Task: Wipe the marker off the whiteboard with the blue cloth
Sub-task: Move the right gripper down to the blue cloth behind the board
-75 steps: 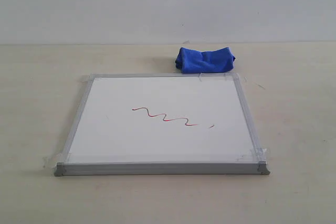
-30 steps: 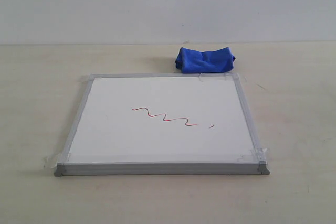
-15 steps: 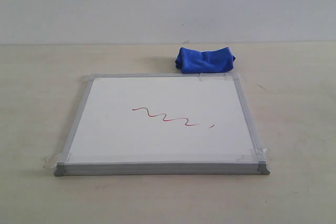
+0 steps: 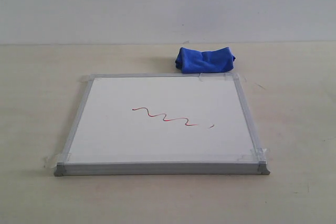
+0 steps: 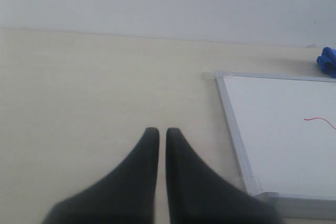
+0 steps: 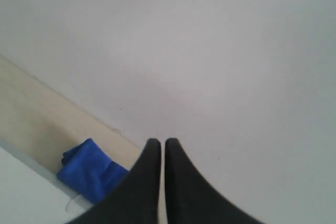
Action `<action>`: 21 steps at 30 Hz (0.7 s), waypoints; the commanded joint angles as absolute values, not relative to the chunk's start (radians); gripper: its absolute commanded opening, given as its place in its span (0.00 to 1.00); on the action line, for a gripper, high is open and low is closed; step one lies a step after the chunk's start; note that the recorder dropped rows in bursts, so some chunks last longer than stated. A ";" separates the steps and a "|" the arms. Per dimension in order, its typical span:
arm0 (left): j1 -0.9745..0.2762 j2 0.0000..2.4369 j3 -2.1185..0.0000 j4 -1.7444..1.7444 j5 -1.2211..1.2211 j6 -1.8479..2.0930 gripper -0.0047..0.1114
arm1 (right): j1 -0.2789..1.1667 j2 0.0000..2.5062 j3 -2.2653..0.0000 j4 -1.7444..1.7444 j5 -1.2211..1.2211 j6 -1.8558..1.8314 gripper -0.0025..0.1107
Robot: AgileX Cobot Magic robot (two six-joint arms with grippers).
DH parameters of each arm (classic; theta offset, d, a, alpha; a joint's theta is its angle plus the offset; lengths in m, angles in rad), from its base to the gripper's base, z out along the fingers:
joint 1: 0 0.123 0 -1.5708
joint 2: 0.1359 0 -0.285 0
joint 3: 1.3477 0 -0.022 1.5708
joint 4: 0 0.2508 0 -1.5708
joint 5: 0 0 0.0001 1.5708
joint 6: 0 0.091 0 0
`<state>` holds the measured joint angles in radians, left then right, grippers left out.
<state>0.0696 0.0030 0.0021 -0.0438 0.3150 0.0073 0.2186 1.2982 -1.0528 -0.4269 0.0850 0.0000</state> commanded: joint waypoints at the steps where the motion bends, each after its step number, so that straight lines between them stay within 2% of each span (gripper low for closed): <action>1: 0.071 0.000 0.000 -0.041 0.302 0.008 0.08 | 0.300 1.428 -1.219 -0.443 0.310 -0.072 0.02; 12: 0.071 0.000 0.000 -0.041 0.304 0.008 0.08 | 0.311 1.817 -1.682 -0.368 0.752 -0.088 0.02; 21: 0.071 0.000 0.000 -0.041 0.302 0.008 0.08 | 0.311 2.105 -1.981 -0.273 0.853 -0.123 0.02</action>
<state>0.0696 0.0030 0.0021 -0.0438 0.3150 0.0073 0.3090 2.0454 -1.9190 -0.3229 0.8330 -0.1017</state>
